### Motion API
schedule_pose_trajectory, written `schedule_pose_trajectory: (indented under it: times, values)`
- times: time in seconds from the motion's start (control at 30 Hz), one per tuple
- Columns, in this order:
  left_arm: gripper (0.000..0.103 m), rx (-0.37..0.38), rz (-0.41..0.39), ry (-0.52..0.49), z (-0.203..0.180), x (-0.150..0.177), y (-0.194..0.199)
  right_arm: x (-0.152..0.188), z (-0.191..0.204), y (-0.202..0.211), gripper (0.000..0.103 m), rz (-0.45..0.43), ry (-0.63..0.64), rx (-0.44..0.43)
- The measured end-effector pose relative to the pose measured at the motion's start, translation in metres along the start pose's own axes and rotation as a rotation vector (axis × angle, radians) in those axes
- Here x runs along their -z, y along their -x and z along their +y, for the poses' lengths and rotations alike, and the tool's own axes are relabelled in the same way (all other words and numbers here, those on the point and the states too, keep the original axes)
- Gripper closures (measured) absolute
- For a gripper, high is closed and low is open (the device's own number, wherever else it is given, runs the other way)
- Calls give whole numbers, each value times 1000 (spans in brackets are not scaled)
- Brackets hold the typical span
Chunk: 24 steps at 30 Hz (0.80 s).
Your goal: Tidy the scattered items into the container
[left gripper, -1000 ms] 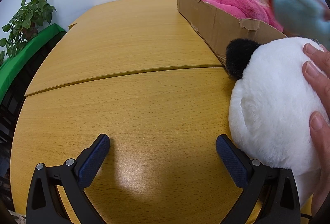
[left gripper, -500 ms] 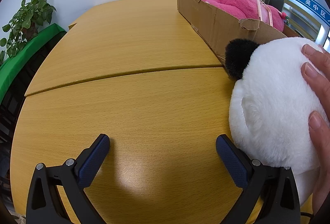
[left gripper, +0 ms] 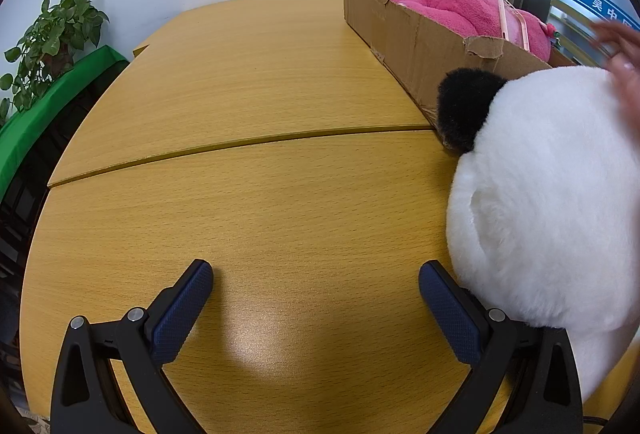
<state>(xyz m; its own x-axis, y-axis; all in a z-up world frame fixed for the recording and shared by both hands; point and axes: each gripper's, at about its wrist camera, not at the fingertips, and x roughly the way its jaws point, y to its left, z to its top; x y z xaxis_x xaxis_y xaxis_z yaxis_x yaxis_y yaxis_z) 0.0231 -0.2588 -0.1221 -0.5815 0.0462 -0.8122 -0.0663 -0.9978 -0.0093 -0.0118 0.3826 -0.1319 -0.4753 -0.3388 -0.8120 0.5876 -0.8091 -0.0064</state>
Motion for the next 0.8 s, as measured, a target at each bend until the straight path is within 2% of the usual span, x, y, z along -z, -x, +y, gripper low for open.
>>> schedule_pose_trajectory:
  times: [0.8]
  values:
    - [0, 0, -3, 1, 1, 3, 1, 1, 1, 0, 0, 0, 0, 1]
